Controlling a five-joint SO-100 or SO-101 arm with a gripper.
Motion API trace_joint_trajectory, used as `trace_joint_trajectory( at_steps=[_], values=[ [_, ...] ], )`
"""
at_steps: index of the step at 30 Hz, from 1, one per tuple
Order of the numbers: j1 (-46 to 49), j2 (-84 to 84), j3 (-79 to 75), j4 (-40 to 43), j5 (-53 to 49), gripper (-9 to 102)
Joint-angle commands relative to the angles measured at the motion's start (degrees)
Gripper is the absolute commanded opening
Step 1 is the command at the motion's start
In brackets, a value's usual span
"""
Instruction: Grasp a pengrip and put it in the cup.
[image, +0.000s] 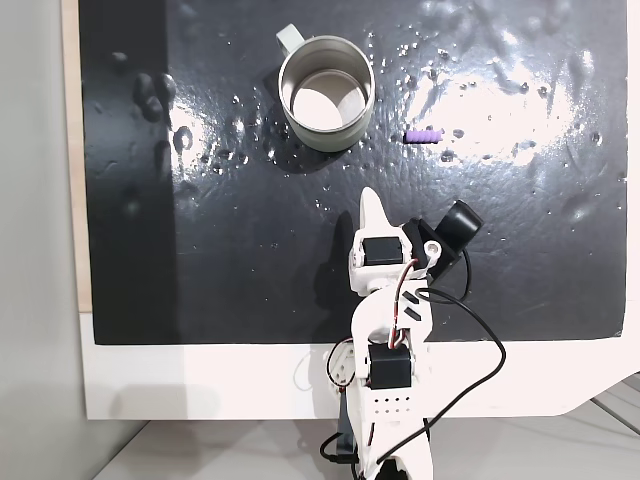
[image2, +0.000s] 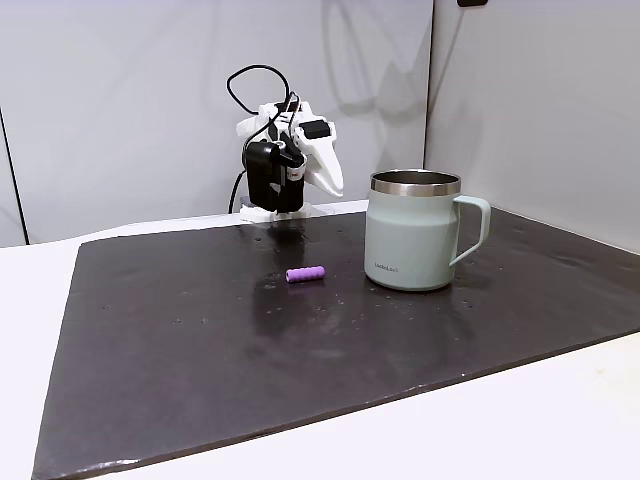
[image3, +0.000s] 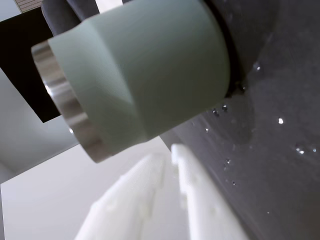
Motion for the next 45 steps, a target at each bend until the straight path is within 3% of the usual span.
trace_joint_trajectory(
  at_steps=[1, 6, 12, 20, 28, 40, 45],
  values=[
    [0.1, 0.8, 3.1, 0.1, 0.0, 0],
    [-0.5, 0.8, -0.2, 2.3, -1.4, 0],
    [-2.2, -3.9, -20.2, 9.2, -3.1, 0],
    [-0.1, -25.8, -49.9, 16.6, -5.6, 1],
    [5.4, -52.0, -79.2, 30.6, -8.0, 16],
    [9.7, -91.8, -112.9, 51.9, -6.2, 24],
    [9.8, -104.4, -118.5, 57.0, -5.2, 24]
  ],
)
